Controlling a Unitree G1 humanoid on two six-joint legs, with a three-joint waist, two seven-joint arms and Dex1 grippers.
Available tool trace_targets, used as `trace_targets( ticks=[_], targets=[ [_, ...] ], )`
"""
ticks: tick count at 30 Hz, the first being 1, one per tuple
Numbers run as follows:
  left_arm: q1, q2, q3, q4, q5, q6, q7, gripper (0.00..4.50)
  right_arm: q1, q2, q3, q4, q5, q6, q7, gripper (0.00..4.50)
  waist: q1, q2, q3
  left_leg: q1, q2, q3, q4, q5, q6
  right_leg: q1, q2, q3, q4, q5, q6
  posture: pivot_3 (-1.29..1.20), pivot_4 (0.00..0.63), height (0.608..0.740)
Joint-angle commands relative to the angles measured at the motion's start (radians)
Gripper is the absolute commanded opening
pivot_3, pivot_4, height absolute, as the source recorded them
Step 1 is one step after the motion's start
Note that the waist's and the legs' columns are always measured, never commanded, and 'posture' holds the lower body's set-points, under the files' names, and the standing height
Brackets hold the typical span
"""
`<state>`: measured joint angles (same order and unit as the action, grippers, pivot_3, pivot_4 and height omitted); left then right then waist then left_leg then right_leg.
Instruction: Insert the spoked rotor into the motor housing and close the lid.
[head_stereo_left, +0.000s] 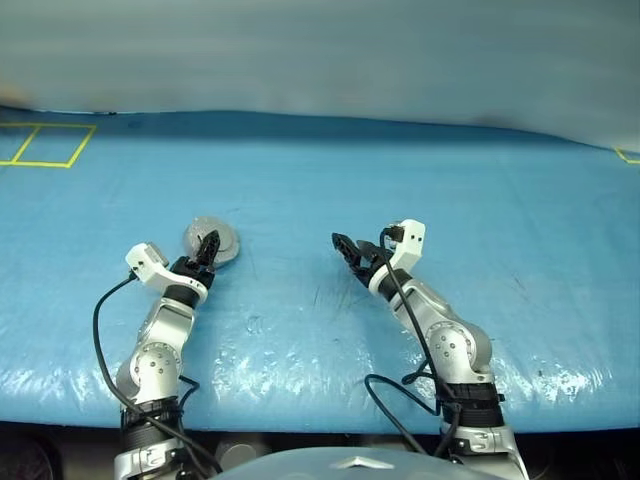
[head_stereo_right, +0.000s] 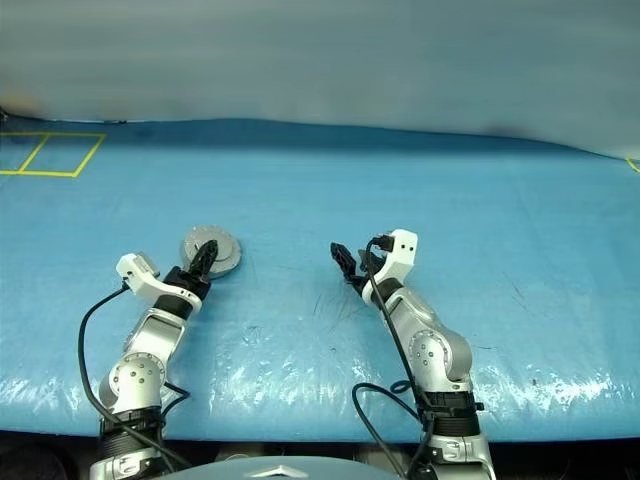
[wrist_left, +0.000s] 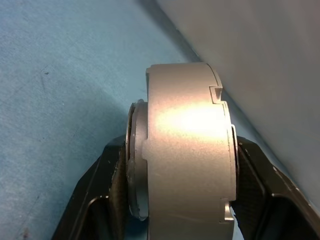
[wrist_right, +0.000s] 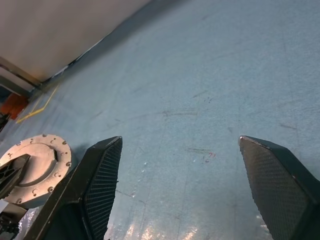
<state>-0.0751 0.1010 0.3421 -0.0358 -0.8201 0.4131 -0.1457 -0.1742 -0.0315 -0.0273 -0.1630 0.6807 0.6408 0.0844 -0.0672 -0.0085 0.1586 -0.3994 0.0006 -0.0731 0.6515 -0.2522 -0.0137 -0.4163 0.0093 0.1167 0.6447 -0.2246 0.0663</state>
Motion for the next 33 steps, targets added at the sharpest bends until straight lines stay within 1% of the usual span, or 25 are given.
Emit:
trace_targets(
  ticks=[1, 2, 5, 8, 13, 17, 18, 19, 21, 23, 25, 27, 30, 33],
  targets=[
    [-0.015, 0.026, 0.008, 0.008, 0.062, 0.005, 0.043, 4.35, -0.002, 0.007, 0.024, -0.027, -0.029, -0.005, 0.018, 3.91, 0.001, 0.0, 0.0, 0.0, 0.0, 0.0, 0.0, 0.0, 0.0, 0.0, 0.0, 0.0, 0.0, 0.0, 0.0, 0.0, 0.15, 0.74],
    [-0.018, 0.032, 0.018, 0.017, 0.079, 0.0, 0.063, 4.48, 0.0, 0.008, 0.032, -0.029, -0.034, -0.001, 0.025, 3.91, 0.001, 0.0, 0.0, 0.0, 0.0, 0.0, 0.0, 0.0, 0.0, 0.0, 0.0, 0.0, 0.0, 0.0, 0.0, 0.0, 0.15, 0.74],
    [-0.026, 0.045, 0.071, 0.038, 0.107, -0.028, 0.115, 4.48, 0.004, 0.01, 0.054, -0.028, -0.062, -0.003, 0.035, 3.91, -0.003, 0.0, 0.0, 0.003, 0.0, 0.0, 0.0, 0.0, 0.0, 0.002, 0.0, 0.0, 0.001, -0.001, 0.001, 0.0, 0.15, 0.74],
    [-0.017, 0.067, 0.122, 0.039, 0.123, -0.054, 0.136, 4.48, 0.007, 0.029, 0.041, -0.021, -0.052, -0.005, 0.041, 3.91, -0.004, 0.0, 0.0, 0.003, 0.001, 0.0, 0.0, 0.0, 0.0, 0.002, 0.0, 0.0, 0.001, -0.001, 0.001, 0.0, 0.15, 0.74],
    [0.018, 0.096, 0.174, -0.001, 0.133, -0.077, 0.129, 4.48, 0.005, 0.025, 0.046, -0.02, -0.076, -0.006, 0.05, 3.91, 0.0, 0.0, -0.001, 0.003, 0.001, 0.001, 0.0, 0.0, 0.0, 0.002, 0.0, 0.0, 0.001, -0.001, 0.001, 0.0, 0.15, 0.74],
    [0.047, 0.113, 0.184, -0.038, 0.16, -0.114, 0.113, 4.48, 0.003, 0.012, 0.061, -0.017, -0.125, -0.02, 0.057, 3.91, 0.001, -0.001, -0.001, 0.003, 0.001, 0.0, 0.0, 0.0, 0.0, 0.002, -0.001, 0.0, 0.0, 0.0, 0.001, 0.0, 0.15, 0.74],
    [0.059, 0.117, 0.174, -0.06, 0.182, -0.137, 0.1, 4.48, 0.005, 0.003, 0.071, -0.022, -0.15, -0.033, 0.059, 3.91, 0.001, -0.001, -0.001, 0.003, 0.001, 0.0, 0.0, 0.0, 0.0, 0.002, -0.001, 0.0, 0.0, 0.0, 0.001, 0.0, 0.15, 0.74],
    [0.082, 0.127, 0.128, -0.103, 0.263, -0.201, 0.081, 4.48, 0.009, -0.02, 0.099, -0.039, -0.215, -0.078, 0.054, 3.91, 0.001, -0.001, -0.001, 0.003, 0.001, 0.001, 0.0, 0.0, 0.0, 0.002, -0.001, 0.0, 0.0, 0.0, 0.001, 0.0, 0.15, 0.74],
    [0.109, 0.136, 0.071, -0.15, 0.364, -0.279, 0.058, 4.48, 0.015, -0.045, 0.132, -0.058, -0.293, -0.135, 0.05, 3.91, 0.003, -0.001, -0.001, 0.002, 0.001, 0.001, 0.0, 0.0, 0.0, 0.001, -0.001, 0.0, 0.0, 0.0, 0.0, 0.0, 0.15, 0.74],
    [0.144, 0.154, -0.028, -0.199, 0.48, -0.347, 0.02, 4.48, 0.03, -0.065, 0.164, -0.09, -0.358, -0.206, 0.056, 3.91, 0.008, -0.001, -0.001, 0.002, 0.0, 0.001, 0.0, 0.0, -0.001, 0.001, -0.001, 0.0, 0.0, 0.001, -0.002, 0.0, 0.15, 0.74],
    [0.174, 0.149, -0.125, -0.244, 0.576, -0.415, -0.001, 4.48, 0.047, -0.076, 0.189, -0.114, -0.447, -0.261, 0.015, 3.91, 0.008, -0.001, -0.001, 0.003, -0.001, 0.001, -0.001, 0.0, -0.001, 0.001, -0.002, 0.0, 0.0, 0.001, -0.002, 0.0, 0.15, 0.74],
    [0.188, 0.134, -0.165, -0.259, 0.622, -0.44, 0.008, 4.48, 0.062, -0.078, 0.204, -0.123, -0.517, -0.296, -0.021, 3.91, 0.008, -0.001, -0.001, 0.003, -0.001, 0.002, -0.001, 0.0, -0.001, 0.001, -0.002, 0.001, 0.0, 0.001, -0.001, 0.0, 0.15, 0.74],
    [0.21, 0.082, -0.206, -0.269, 0.668, -0.456, 0.048, 4.48, 0.107, -0.104, 0.251, -0.138, -0.676, -0.356, -0.088, 3.91, 0.005, -0.002, -0.001, 0.003, 0.0, 0.003, -0.001, 0.0, -0.001, 0.001, -0.001, 0.001, 0.0, 0.001, 0.0, 0.0, 0.15, 0.74],
    [0.243, 0.024, -0.235, -0.284, 0.677, -0.435, 0.075, 4.48, 0.165, -0.103, 0.261, -0.152, -0.757, -0.382, -0.136, 3.91, 0.007, -0.002, -0.001, 0.003, 0.001, 0.003, -0.001, 0.0, -0.001, 0.001, -0.001, 0.001, 0.0, 0.0, 0.001, 0.0, 0.15, 0.74]
  ],
)
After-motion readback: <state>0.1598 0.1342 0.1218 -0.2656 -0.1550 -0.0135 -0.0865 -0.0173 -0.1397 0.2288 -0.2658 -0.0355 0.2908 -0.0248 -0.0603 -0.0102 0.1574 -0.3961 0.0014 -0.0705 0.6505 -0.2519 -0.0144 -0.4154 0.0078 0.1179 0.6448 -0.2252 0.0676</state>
